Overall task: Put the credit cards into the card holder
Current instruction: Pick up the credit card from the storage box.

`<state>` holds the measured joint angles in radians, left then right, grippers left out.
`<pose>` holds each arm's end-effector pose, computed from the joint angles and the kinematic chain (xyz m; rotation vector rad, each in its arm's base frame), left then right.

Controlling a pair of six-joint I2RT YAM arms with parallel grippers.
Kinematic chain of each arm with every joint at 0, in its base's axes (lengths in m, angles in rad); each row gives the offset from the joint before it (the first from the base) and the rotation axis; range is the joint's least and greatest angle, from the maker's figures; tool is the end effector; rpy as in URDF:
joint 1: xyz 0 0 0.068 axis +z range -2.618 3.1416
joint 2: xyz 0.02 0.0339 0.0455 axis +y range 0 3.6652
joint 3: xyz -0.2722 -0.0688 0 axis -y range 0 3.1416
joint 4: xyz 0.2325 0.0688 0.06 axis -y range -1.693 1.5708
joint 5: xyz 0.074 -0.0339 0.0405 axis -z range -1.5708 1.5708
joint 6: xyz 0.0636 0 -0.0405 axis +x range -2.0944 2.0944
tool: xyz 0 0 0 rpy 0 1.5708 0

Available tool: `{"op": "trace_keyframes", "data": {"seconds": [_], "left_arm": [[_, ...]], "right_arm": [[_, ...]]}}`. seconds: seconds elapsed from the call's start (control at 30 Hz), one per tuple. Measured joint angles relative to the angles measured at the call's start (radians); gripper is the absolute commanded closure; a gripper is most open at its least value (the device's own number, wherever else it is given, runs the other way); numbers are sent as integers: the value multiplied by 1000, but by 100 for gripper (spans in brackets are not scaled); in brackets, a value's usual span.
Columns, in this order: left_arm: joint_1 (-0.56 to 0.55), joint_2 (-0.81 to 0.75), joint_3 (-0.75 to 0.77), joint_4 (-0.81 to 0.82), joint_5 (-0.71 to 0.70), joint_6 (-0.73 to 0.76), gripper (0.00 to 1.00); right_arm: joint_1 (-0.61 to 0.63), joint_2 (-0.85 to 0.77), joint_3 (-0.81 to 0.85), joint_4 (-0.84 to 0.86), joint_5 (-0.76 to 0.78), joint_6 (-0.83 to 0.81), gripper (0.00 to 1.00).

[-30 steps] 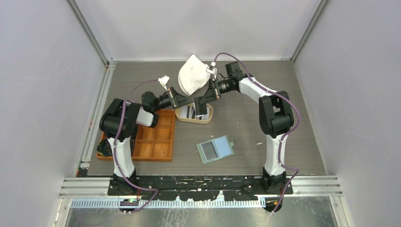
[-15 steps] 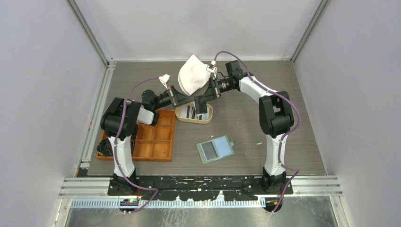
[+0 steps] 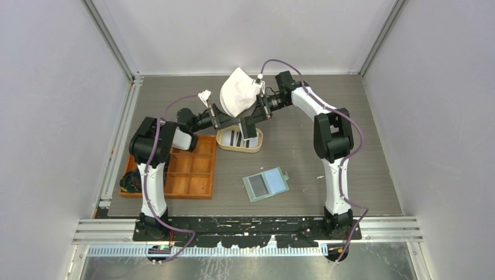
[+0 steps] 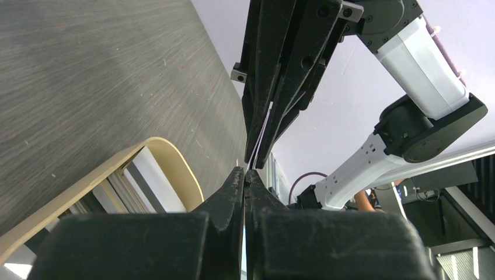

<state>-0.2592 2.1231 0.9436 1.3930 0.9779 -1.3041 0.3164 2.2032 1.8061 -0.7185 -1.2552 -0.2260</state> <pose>0.3866 -0.1571 0.1764 0.1081 1.7768 -1.8591 0.4181 0.2005 0.2143 -0.9701 2.0731 1.6594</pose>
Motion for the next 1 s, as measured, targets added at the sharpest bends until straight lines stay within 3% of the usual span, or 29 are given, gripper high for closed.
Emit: {"op": "trace_keyframes", "data": {"seconds": [0.27, 0.67, 1.0], "left_arm": [[0, 20, 2, -43, 19, -2, 100], [4, 20, 2, -218, 3, 76, 100], [7, 20, 2, -255, -26, 88, 100]], "right_arm": [[0, 67, 57, -135, 0, -133, 98], [1, 118, 60, -138, 23, -150, 97], [0, 145, 76, -127, 23, -150, 97]]}}
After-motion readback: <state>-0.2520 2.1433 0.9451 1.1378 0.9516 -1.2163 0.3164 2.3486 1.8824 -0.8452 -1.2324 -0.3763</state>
